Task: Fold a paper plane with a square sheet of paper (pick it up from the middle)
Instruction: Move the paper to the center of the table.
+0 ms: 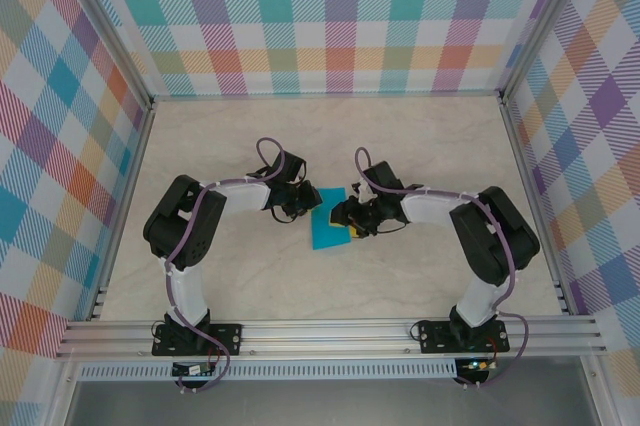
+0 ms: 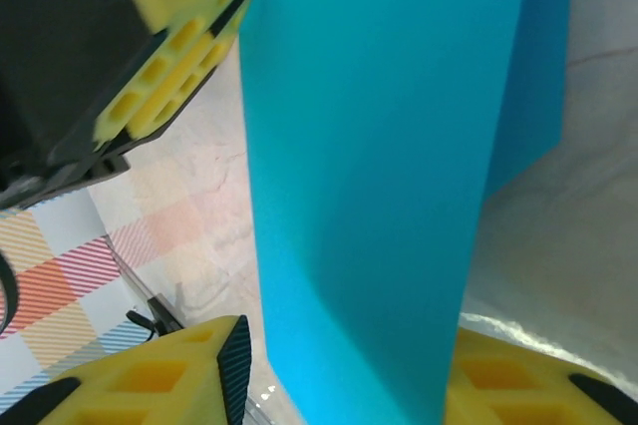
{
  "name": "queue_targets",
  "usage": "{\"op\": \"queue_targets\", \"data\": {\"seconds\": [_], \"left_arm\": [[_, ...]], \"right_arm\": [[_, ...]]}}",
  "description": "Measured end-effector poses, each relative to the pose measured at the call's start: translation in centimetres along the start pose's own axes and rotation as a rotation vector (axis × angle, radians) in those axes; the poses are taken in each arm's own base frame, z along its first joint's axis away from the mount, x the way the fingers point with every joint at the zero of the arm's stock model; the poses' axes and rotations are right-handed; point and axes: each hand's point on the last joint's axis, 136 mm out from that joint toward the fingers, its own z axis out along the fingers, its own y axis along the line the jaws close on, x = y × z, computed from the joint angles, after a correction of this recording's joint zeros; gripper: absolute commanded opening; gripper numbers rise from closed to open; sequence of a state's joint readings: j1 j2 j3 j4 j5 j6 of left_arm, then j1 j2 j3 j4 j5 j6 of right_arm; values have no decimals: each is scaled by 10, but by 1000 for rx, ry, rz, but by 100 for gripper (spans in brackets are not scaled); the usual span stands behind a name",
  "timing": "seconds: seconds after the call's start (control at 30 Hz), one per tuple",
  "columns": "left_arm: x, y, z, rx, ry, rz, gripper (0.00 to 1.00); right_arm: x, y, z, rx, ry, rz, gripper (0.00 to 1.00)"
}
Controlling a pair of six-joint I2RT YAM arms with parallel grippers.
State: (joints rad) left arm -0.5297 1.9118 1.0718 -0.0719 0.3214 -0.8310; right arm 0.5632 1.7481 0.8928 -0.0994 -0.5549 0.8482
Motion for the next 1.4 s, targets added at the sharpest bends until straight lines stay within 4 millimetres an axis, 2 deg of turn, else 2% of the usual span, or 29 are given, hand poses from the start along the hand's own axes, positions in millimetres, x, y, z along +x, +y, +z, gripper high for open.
{"op": "queue_targets", "data": {"seconds": [0.13, 0.33, 0.37, 0.53, 0.67, 0.73, 0.97, 1.1, 1.27, 1.4], "left_arm": [[3, 0, -1, 4, 11, 17, 20], [11, -3, -4, 0, 27, 56, 27], [14, -2, -6, -7, 28, 67, 28], [30, 0, -26, -24, 34, 99, 29], [38, -9, -46, 11, 16, 122, 23], [45, -13, -48, 22, 20, 130, 20], [72, -7, -34, 0, 81, 145, 16], [83, 7, -20, -51, 121, 133, 15], [84, 14, -19, -78, 124, 133, 15], [84, 17, -19, -96, 123, 157, 15]], "right_arm": [[-5, -2, -2, 36, -9, 6, 39], [-11, -5, 1, 63, 6, 6, 27], [-12, -7, 2, 74, 13, 12, 23], [-18, -16, 11, 110, 41, 36, 19], [-15, -20, 14, 114, 58, 50, 18], [-15, -19, 14, 110, 58, 54, 24], [-14, -18, 14, 106, 61, 63, 33], [-13, -18, 12, 110, 63, 65, 35], [-12, -18, 11, 113, 69, 69, 39], [-14, -17, 8, 131, 68, 58, 32]]}}
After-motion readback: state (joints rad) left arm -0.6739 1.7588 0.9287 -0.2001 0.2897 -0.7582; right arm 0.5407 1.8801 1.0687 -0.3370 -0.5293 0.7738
